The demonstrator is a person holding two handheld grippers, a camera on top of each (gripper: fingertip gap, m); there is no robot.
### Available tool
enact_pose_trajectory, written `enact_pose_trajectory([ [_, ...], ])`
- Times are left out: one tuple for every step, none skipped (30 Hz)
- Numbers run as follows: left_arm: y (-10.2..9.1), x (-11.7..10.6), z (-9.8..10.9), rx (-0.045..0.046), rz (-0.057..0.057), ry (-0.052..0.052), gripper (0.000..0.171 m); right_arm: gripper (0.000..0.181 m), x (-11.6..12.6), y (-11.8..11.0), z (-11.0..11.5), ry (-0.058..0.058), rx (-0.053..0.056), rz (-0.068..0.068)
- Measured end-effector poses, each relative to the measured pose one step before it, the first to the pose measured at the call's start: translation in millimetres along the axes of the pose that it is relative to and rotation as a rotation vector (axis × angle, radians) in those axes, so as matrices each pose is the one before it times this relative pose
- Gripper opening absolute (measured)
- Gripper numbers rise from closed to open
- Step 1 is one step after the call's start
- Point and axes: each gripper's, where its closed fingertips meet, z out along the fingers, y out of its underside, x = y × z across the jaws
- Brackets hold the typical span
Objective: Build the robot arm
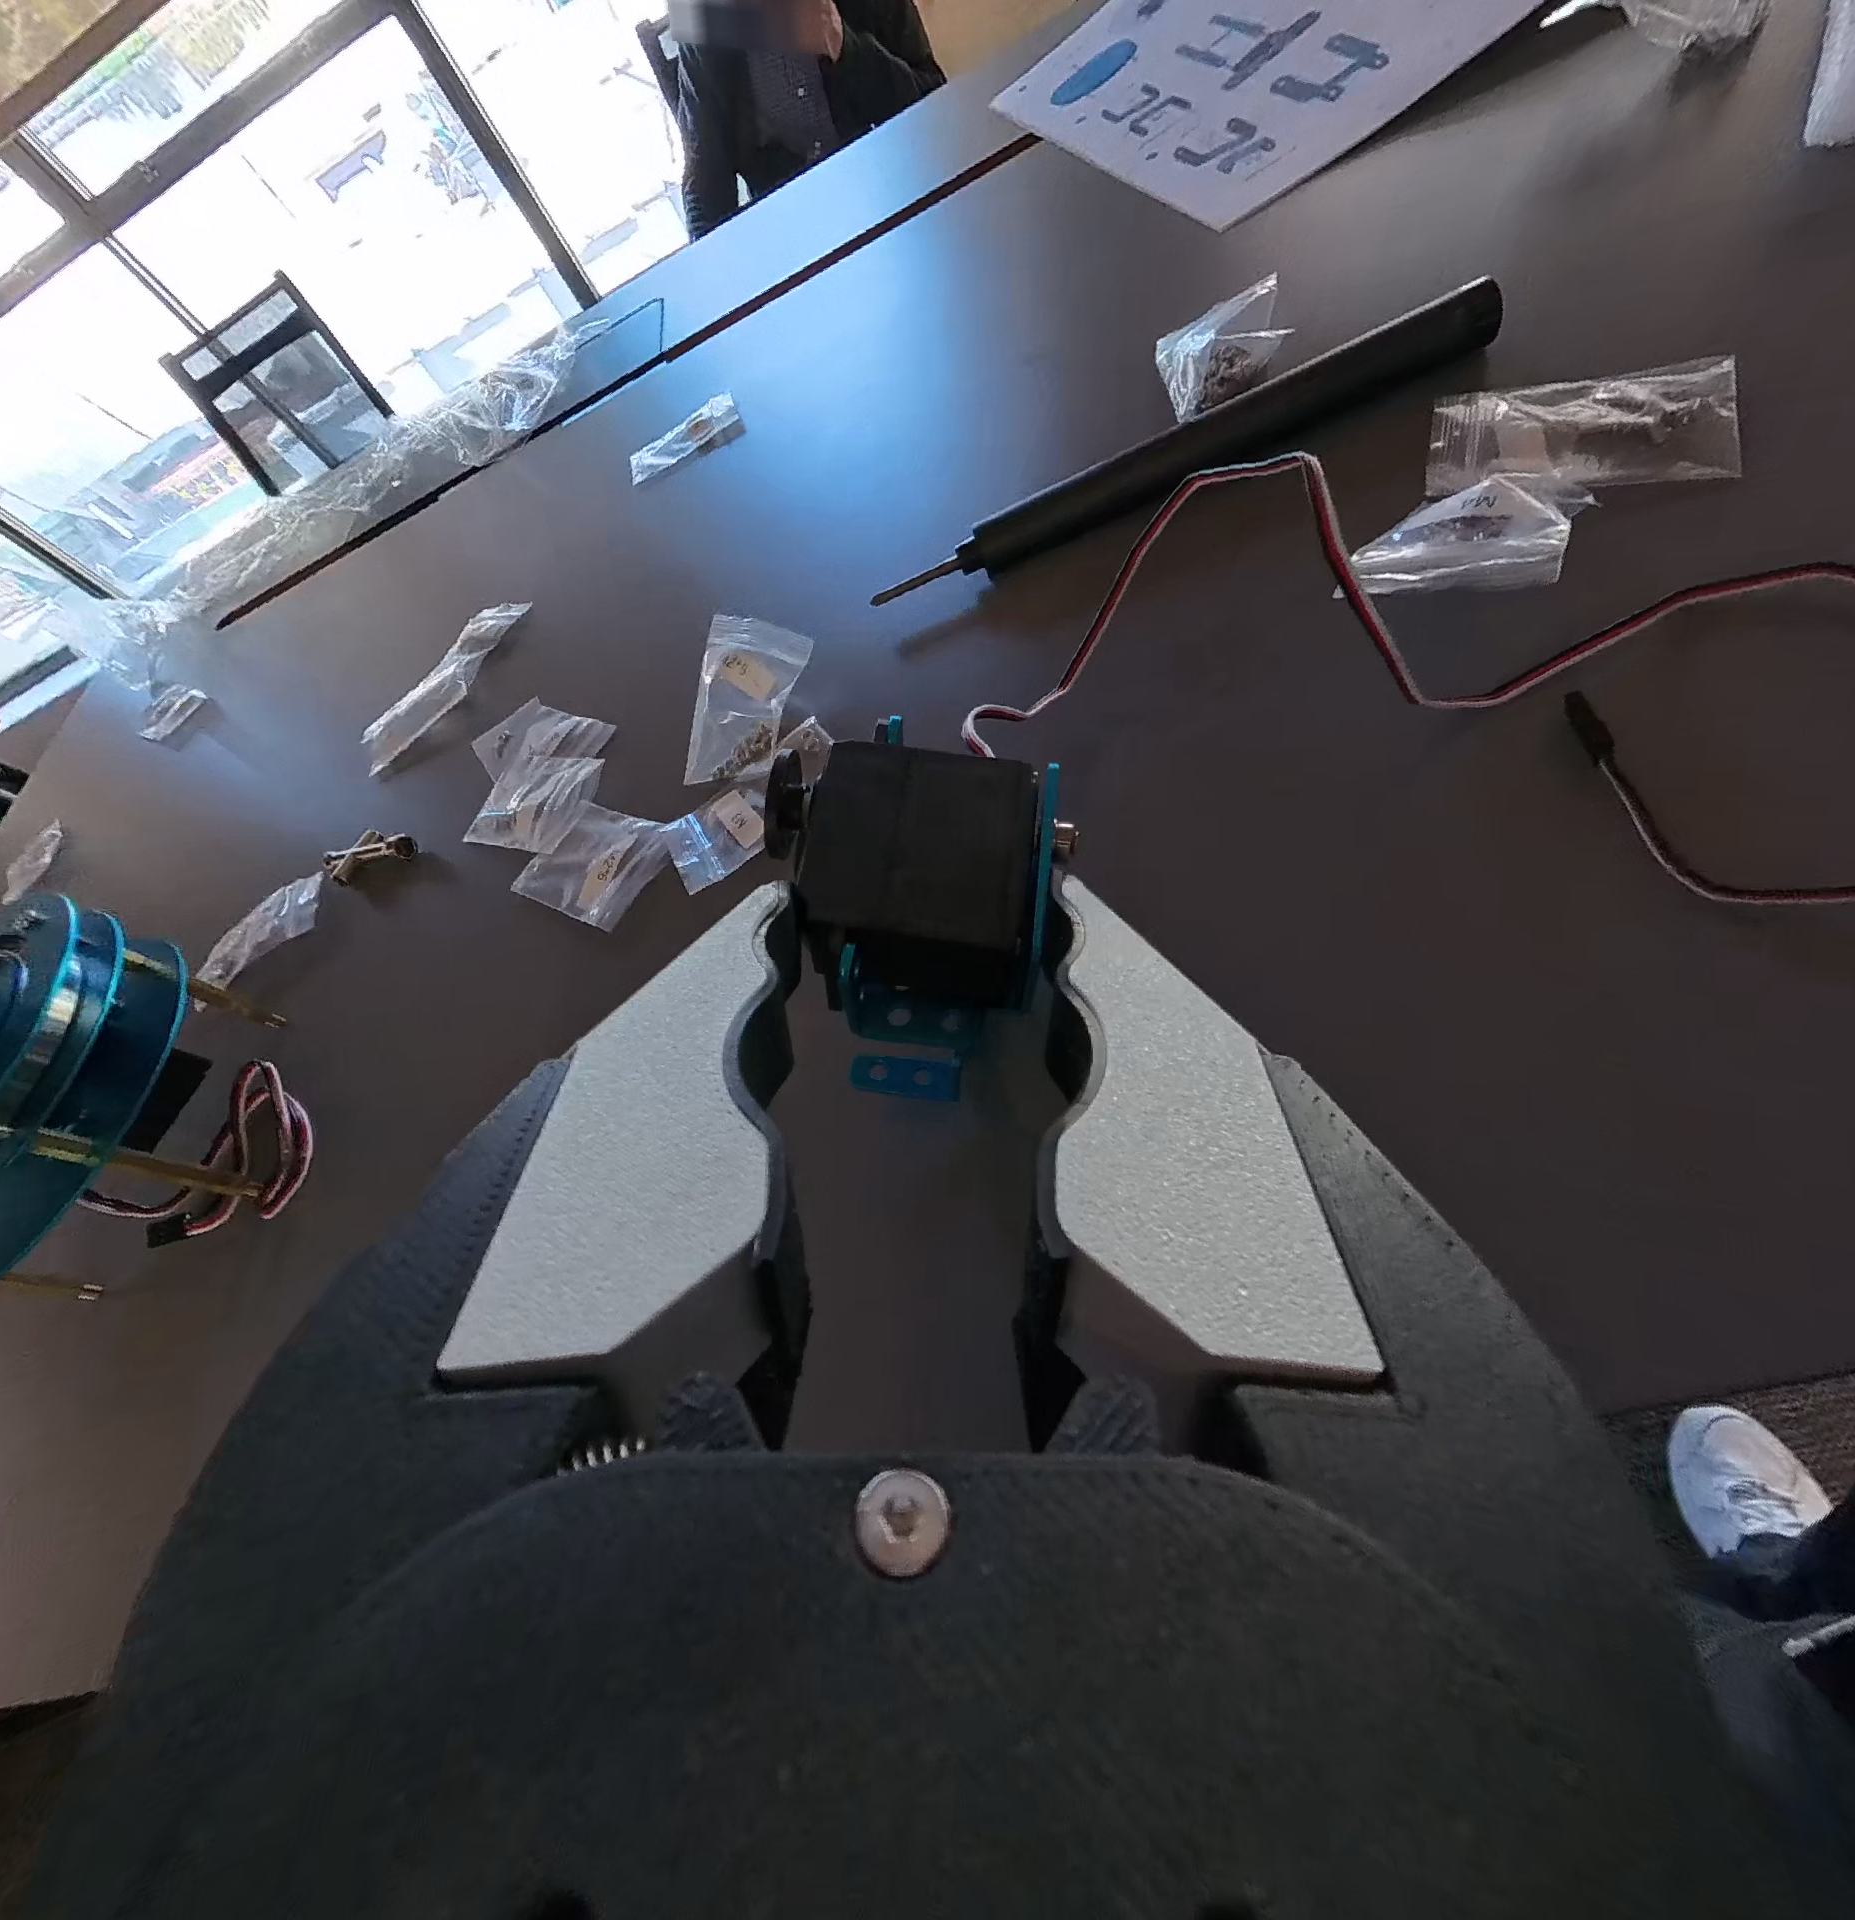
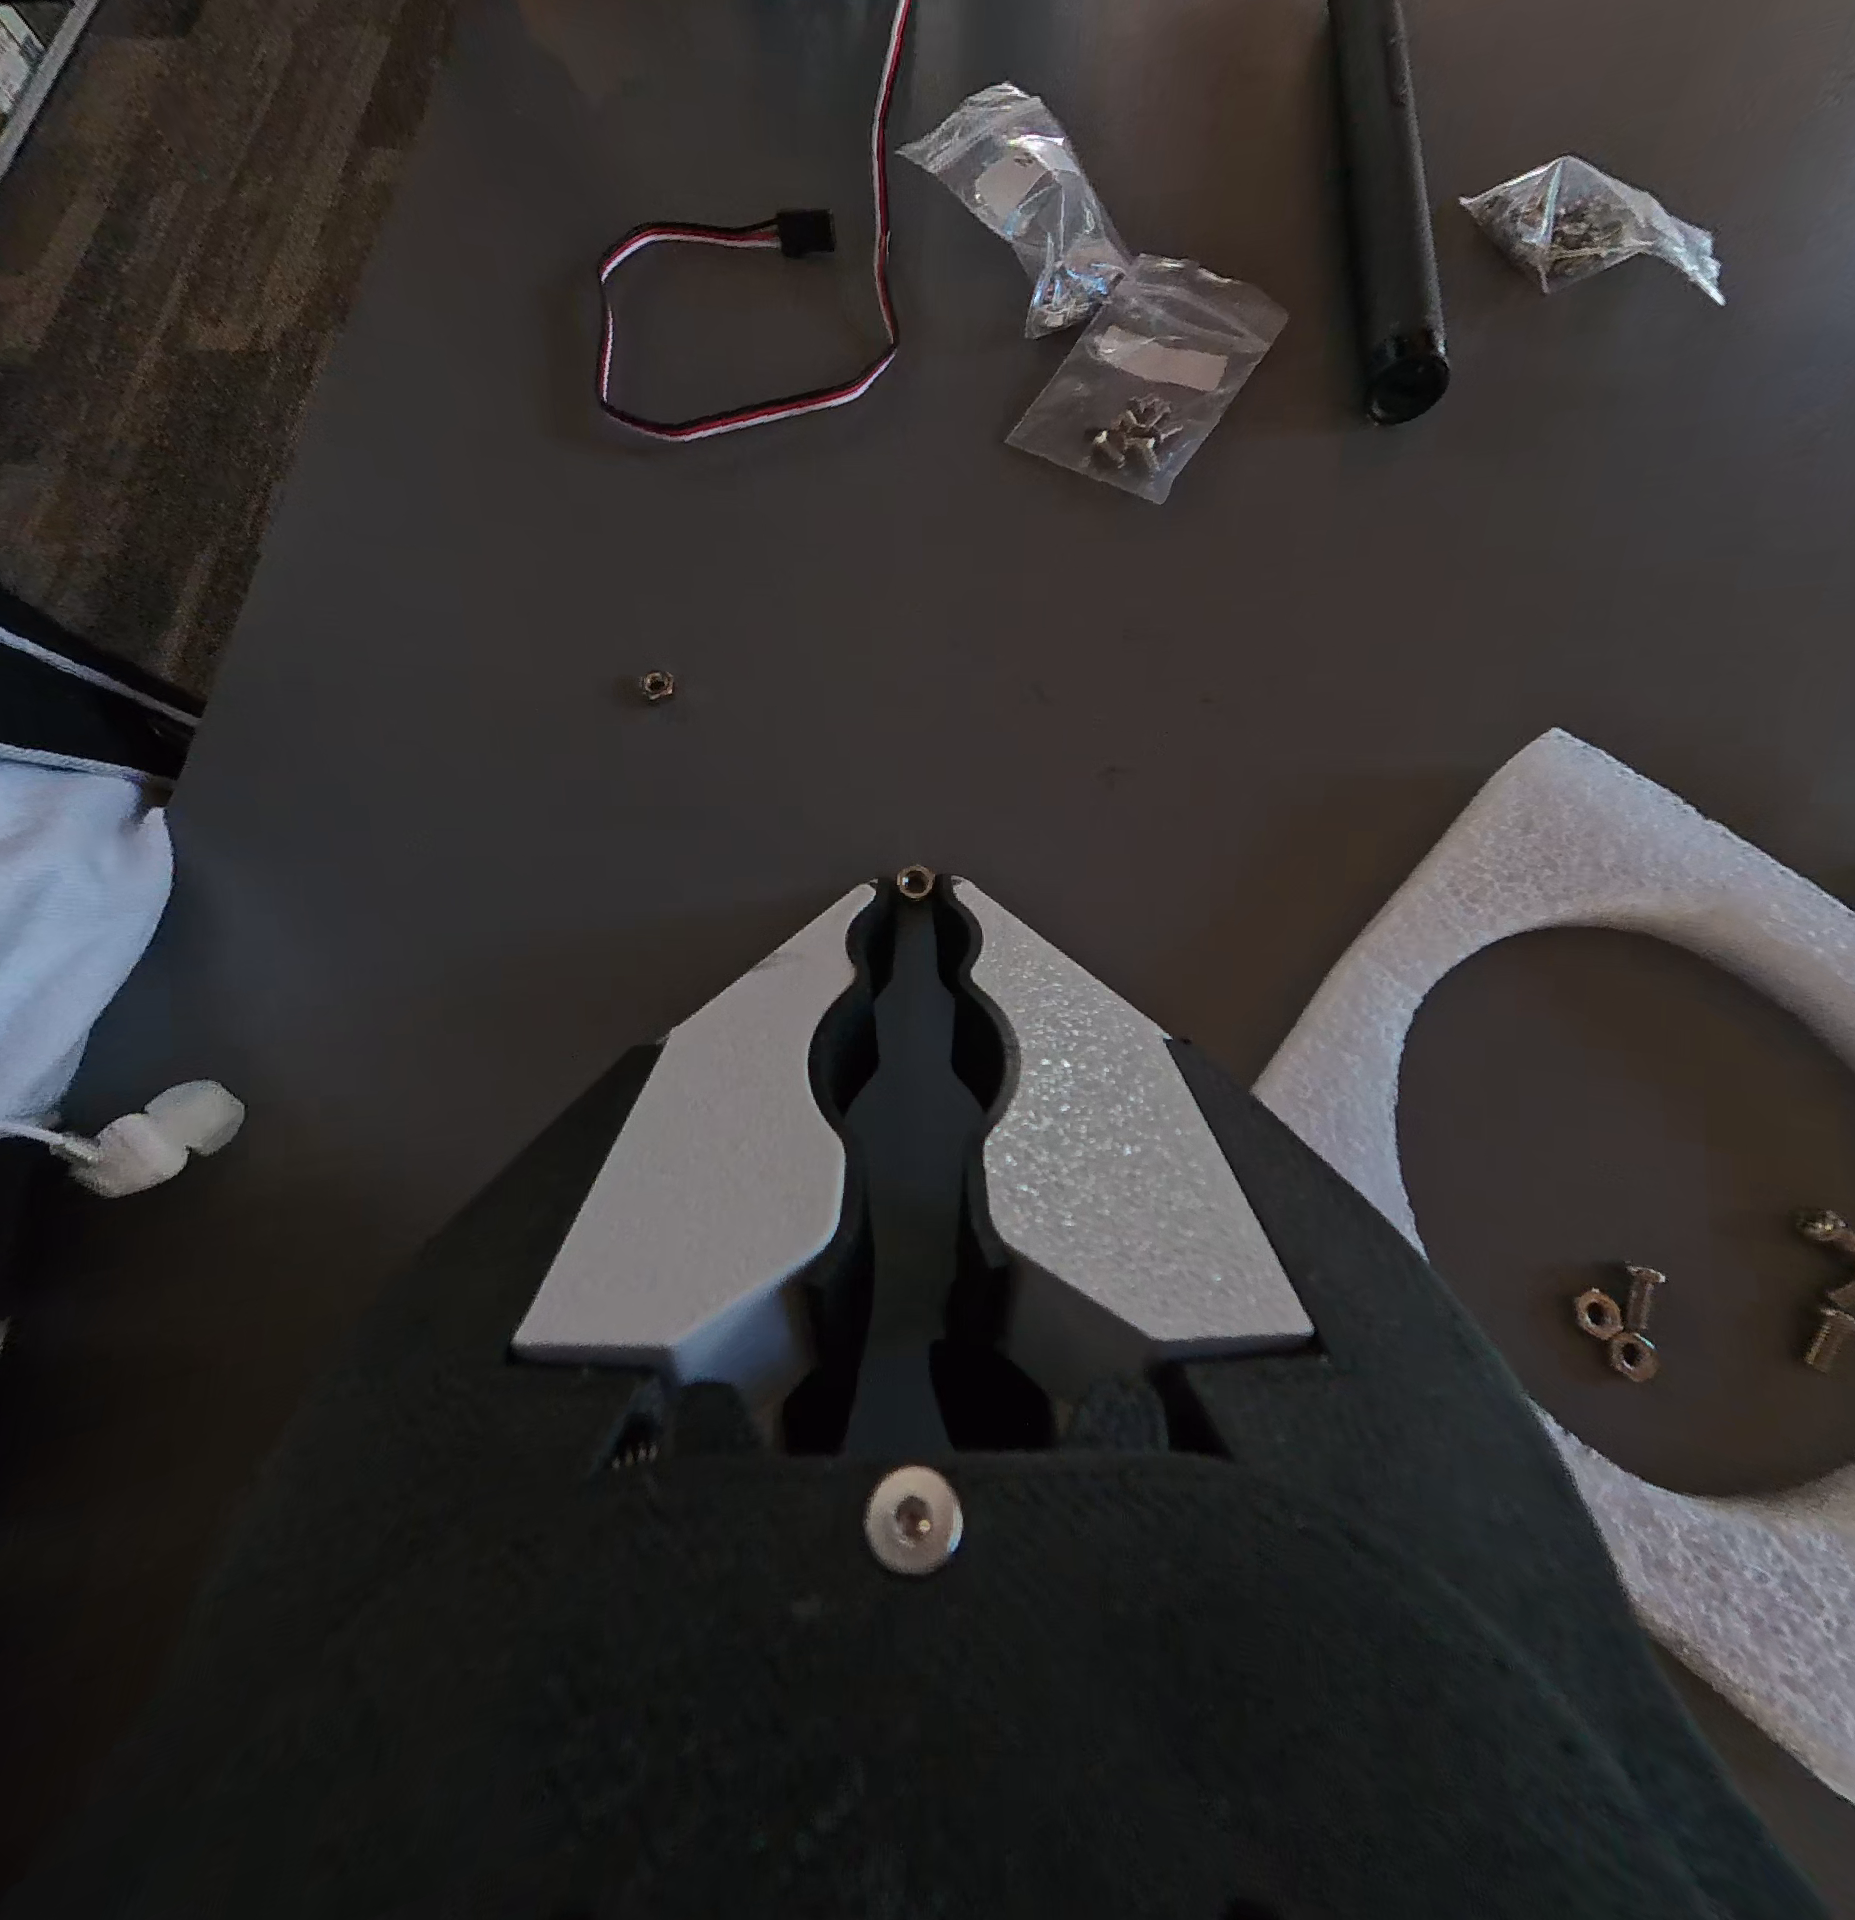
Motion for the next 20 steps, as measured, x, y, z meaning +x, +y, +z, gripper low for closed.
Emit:
enact_pose_trajectory([
  [-0.02,0.99,-0.2,-0.00187,0.0152,-0.0059,0.045,0.007,0.07,-0.08,0.1,-0.0014,-0.0002,0.0015],
  [0.0,0.73,-0.31,-0.00197,0.0114,-0.0058,0.045,0.007,0.04,-0.03,0.18,-0.0019,-0.0001,0.0025],
  [0.08,0.6,-0.43,-0.00271,0.0077,-0.0036,0.045,0.007,0.11,-0.12,0.12,-0.0015,0.0,0.0023],
  [0.1,0.59,-0.37,-0.00321,0.0067,-0.0021,0.045,0.007,0.09,-0.04,0.03,-0.0007,0.0,0.0014],
  [0.05,0.51,-0.28,-0.00349,0.008,-0.0024,0.045,0.007,-0.02,-0.01,0.0,0.0,0.0001,0.0003],
  [0.1,0.51,-0.18,-0.00388,0.0109,-0.0033,0.045,0.007,-0.03,0.02,-0.02,0.0008,0.0,-0.0008],
  [0.11,0.56,-0.16,-0.00471,0.0135,-0.0037,0.045,0.007,0.0,0.03,-0.02,0.0009,0.0,-0.001],
  [0.08,0.57,-0.19,-0.00545,0.0143,-0.0043,0.045,0.007,0.01,0.01,-0.01,0.0005,0.0,-0.0005],
  [-0.04,0.72,-0.04,-0.00496,0.0151,-0.0051,0.045,0.007,0.03,-0.01,0.0,0.0002,0.0,-0.0001],
  [-0.22,0.75,-0.07,-0.00409,0.0159,-0.0053,0.045,0.007,0.03,0.13,-0.01,0.0002,0.0001,0.0001],
  [-0.24,0.88,-0.1,-0.00356,0.0154,-0.0052,0.045,0.007,0.06,0.0,0.0,0.0004,0.0,-0.0001],
  [-0.28,0.77,0.05,-0.00353,0.0142,-0.0054,0.045,0.007,0.03,0.0,0.0,0.0002,0.0,0.0001],
  [-0.17,0.63,-0.07,-0.00346,0.0134,-0.0059,0.045,0.007,0.1,-0.01,0.01,0.0002,0.0,0.0004],
  [-0.15,0.65,-0.06,-0.00379,0.0143,-0.0061,0.045,0.007,0.03,0.0,0.0,0.0002,0.0,0.0],
  [-0.09,0.79,-0.08,-0.00415,0.0164,-0.0061,0.045,0.007,0.04,0.01,-0.01,0.0006,0.0,-0.0007],
  [-0.11,0.7,-0.1,-0.00457,0.0163,-0.0055,0.045,0.007,-0.05,0.03,-0.03,0.0011,0.0,-0.0013],
  [-0.05,0.57,-0.1,-0.00531,0.0141,-0.0046,0.045,0.007,0.02,0.02,-0.02,0.001,0.0,-0.0012],
  [0.14,0.53,-0.15,-0.0055,0.0126,-0.0039,0.045,0.007,0.0,-0.05,0.06,0.0005,0.0,-0.0006],
  [0.16,0.52,-0.28,-0.00444,0.012,-0.0038,0.045,0.007,0.03,0.0,0.0,0.0001,0.0,-0.0001],
  [0.22,0.31,-0.25,-0.00355,0.0108,-0.0043,0.045,0.007,-0.01,0.06,-0.07,-0.0001,0.0,0.0001],
])
